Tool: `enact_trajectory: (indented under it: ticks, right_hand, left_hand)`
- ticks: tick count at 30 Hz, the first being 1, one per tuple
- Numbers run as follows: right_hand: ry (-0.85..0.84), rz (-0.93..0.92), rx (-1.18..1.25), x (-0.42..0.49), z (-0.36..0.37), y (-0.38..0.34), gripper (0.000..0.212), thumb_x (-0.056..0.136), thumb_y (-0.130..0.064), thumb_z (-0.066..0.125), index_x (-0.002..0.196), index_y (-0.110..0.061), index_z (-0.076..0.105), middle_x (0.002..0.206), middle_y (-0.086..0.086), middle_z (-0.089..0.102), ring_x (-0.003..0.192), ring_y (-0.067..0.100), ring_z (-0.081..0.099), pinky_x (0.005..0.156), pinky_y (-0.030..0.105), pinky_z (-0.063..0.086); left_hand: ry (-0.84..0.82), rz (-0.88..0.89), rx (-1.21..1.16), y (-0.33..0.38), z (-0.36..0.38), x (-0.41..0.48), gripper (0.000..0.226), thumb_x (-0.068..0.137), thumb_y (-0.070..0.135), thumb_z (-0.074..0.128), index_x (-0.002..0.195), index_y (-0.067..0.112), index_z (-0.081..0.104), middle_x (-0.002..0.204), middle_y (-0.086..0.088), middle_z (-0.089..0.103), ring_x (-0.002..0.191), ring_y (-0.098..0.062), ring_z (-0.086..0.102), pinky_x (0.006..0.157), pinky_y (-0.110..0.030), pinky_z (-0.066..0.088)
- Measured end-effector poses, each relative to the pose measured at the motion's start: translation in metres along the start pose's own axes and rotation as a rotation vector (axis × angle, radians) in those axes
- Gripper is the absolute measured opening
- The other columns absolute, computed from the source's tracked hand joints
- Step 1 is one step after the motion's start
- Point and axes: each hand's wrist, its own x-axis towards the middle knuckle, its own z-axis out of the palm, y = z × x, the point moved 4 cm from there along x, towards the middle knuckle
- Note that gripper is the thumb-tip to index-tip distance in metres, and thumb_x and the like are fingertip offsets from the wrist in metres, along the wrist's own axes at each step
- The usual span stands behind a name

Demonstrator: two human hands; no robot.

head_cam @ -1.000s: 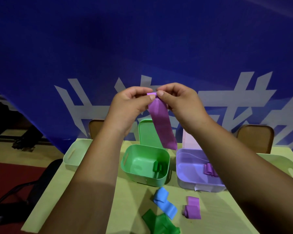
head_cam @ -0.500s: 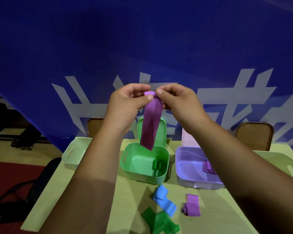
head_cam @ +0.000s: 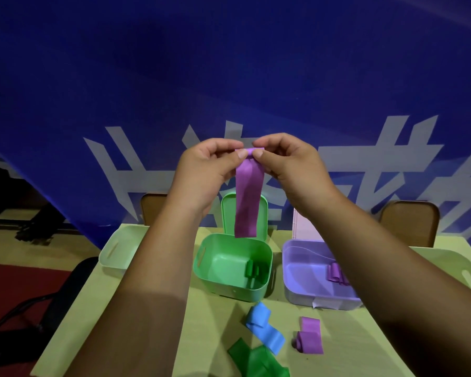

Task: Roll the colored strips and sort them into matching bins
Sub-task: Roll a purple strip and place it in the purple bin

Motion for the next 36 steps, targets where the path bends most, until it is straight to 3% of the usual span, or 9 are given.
enact_trajectory:
  ticks: [4,7,9,14,18,22,29,36]
  right_hand:
    - [-0.030,0.015,0.022,0.002,0.002,0.000,0.018,0.097,-0.012,0.077,0.115,-0.015,0.078,0.101,0.021,0.072,0.091,0.024,0.068,0.093,0.053,0.060]
    - [-0.066,0.003,-0.006,0.002,0.003,-0.002,0.020,0.099,-0.013,0.075,0.119,-0.016,0.077,0.109,0.021,0.075,0.092,0.019,0.074,0.086,0.034,0.064]
    - [-0.065,0.009,-0.007,0.001,0.003,-0.003,0.018,0.100,-0.017,0.075,0.118,-0.016,0.078,0.108,0.018,0.076,0.093,0.020,0.075,0.084,0.030,0.064]
    - [-0.029,0.001,-0.047,0.001,0.004,-0.004,0.016,0.104,-0.022,0.071,0.117,-0.017,0.079,0.104,0.005,0.080,0.094,0.018,0.077,0.085,0.032,0.064]
    - [0.006,-0.015,-0.051,0.002,0.002,-0.005,0.013,0.102,-0.024,0.074,0.113,-0.023,0.080,0.102,0.003,0.080,0.102,0.028,0.077,0.094,0.050,0.064]
    - [0.028,-0.038,-0.029,-0.001,0.003,-0.009,0.011,0.101,-0.023,0.075,0.111,-0.025,0.080,0.103,0.013,0.078,0.103,0.039,0.073,0.093,0.061,0.060]
    - [0.043,-0.037,0.024,-0.004,0.001,-0.012,0.013,0.100,-0.021,0.077,0.112,-0.023,0.079,0.104,0.017,0.075,0.106,0.039,0.073,0.094,0.061,0.060]
    - [0.010,-0.052,0.003,-0.007,0.000,-0.016,0.016,0.099,-0.017,0.077,0.114,-0.021,0.078,0.101,0.006,0.077,0.104,0.027,0.075,0.095,0.051,0.063]
  left_hand:
    - [0.016,0.034,0.005,0.004,-0.002,0.002,0.025,0.092,0.004,0.082,0.116,0.011,0.079,0.098,-0.006,0.080,0.093,-0.019,0.079,0.082,-0.027,0.062]
    - [0.024,0.059,-0.001,0.005,-0.004,0.004,0.029,0.090,-0.001,0.082,0.116,0.012,0.079,0.103,-0.006,0.082,0.100,-0.021,0.080,0.086,-0.029,0.063]
    - [0.028,0.071,0.007,0.006,-0.005,0.004,0.030,0.089,-0.002,0.083,0.115,0.013,0.079,0.105,-0.006,0.082,0.105,-0.022,0.080,0.092,-0.034,0.064]
    - [0.019,0.073,-0.007,0.006,-0.004,0.003,0.033,0.089,-0.002,0.083,0.118,0.013,0.078,0.108,-0.007,0.082,0.107,-0.023,0.079,0.092,-0.034,0.063]
    - [0.061,0.047,-0.037,0.003,-0.001,0.000,0.029,0.090,0.007,0.086,0.118,0.013,0.078,0.106,-0.008,0.083,0.102,-0.025,0.080,0.086,-0.033,0.063]
    - [0.098,0.042,-0.043,0.004,0.003,-0.005,0.027,0.091,0.008,0.085,0.117,0.010,0.078,0.103,-0.009,0.083,0.098,-0.026,0.082,0.092,-0.044,0.066]
    - [0.095,0.079,-0.038,0.010,0.004,-0.010,0.029,0.096,0.015,0.082,0.125,0.016,0.080,0.109,-0.003,0.083,0.102,-0.022,0.081,0.090,-0.038,0.065]
    - [0.079,0.059,-0.069,0.012,0.003,-0.011,0.025,0.097,0.019,0.081,0.121,0.014,0.079,0.108,-0.007,0.083,0.104,-0.026,0.081,0.095,-0.042,0.065]
